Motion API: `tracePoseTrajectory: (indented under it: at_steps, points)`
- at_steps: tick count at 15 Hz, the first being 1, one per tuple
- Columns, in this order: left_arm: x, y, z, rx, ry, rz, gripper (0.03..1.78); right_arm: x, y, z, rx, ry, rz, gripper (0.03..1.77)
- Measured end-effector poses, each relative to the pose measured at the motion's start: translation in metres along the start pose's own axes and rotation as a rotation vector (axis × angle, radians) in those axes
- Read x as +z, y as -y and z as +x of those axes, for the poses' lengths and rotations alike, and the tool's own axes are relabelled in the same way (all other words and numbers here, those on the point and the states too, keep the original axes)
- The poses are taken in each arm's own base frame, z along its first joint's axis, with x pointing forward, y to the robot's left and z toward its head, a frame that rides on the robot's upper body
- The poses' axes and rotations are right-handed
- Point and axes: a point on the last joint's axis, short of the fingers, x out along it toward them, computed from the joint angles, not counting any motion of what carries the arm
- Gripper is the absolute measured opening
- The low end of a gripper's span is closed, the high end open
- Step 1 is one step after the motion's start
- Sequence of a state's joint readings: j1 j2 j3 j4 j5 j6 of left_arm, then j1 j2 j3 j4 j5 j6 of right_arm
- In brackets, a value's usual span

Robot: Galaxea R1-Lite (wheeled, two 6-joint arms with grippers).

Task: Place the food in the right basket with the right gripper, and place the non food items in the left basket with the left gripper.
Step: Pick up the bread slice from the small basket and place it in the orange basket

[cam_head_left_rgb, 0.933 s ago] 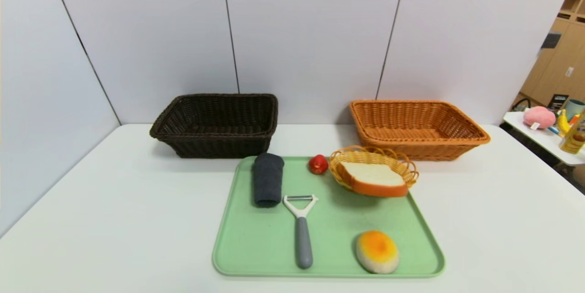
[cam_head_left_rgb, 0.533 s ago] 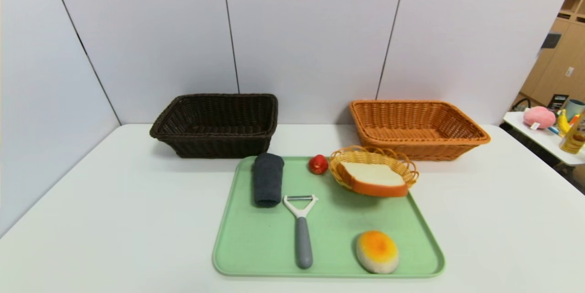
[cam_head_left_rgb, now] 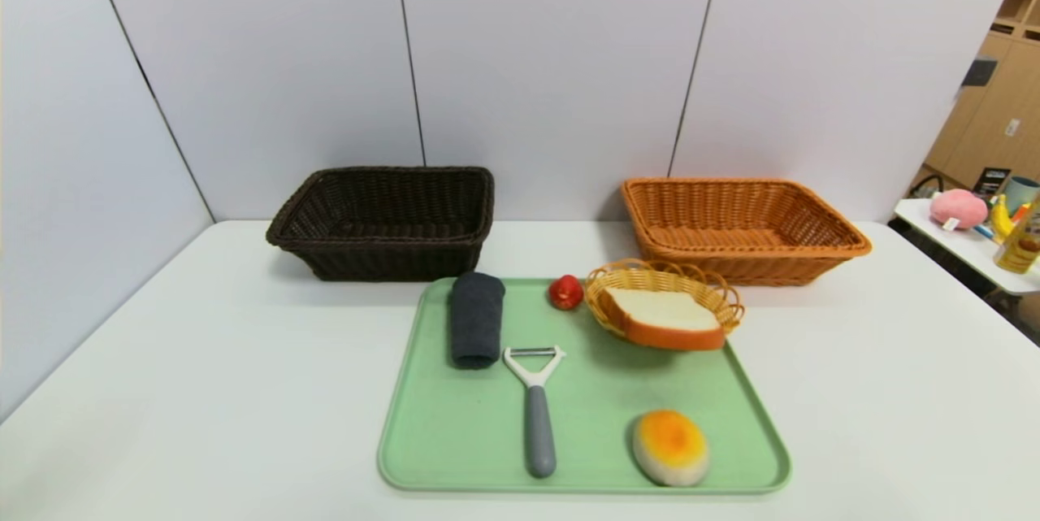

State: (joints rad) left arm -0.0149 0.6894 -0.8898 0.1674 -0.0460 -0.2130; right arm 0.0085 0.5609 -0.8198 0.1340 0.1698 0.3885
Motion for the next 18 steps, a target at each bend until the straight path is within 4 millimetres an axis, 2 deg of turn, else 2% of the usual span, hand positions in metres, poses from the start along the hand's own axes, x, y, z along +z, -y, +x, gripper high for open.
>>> tracePoseTrajectory:
  at_steps: [1,3,4,5,7,10,12,15,18]
  points:
    - [0.004,0.001,0.016,-0.005,-0.05,-0.027,1.69,0.024,-0.007,0.018,0.0,-0.029,0.096,1.71]
    - [-0.002,0.002,0.047,-0.012,-0.183,-0.049,1.69,0.054,-0.015,0.055,0.004,-0.125,0.318,1.71]
    - [-0.008,0.002,0.059,-0.009,-0.252,-0.049,1.69,0.061,-0.018,0.077,-0.002,-0.208,0.453,1.71]
    - [-0.015,0.004,0.071,-0.011,-0.317,-0.045,1.69,0.06,-0.022,0.096,-0.02,-0.309,0.587,1.71]
    - [-0.029,0.011,0.092,-0.004,-0.397,-0.017,1.69,0.045,-0.031,0.127,-0.084,-0.523,0.82,1.71]
    - [-0.057,0.027,0.118,-0.004,-0.422,0.043,1.69,-0.001,-0.045,0.164,-0.256,-0.771,1.073,1.71]
    - [-0.071,0.033,0.127,-0.022,-0.402,0.053,1.69,-0.03,-0.049,0.174,-0.357,-0.861,1.147,1.71]
    - [-0.083,0.034,0.131,-0.026,-0.433,0.063,1.69,-0.068,-0.044,0.185,-0.434,-0.881,1.202,1.71]
    - [-0.086,0.034,0.132,-0.026,-0.445,0.066,1.69,-0.1,-0.034,0.187,-0.4,-0.828,1.235,1.71]
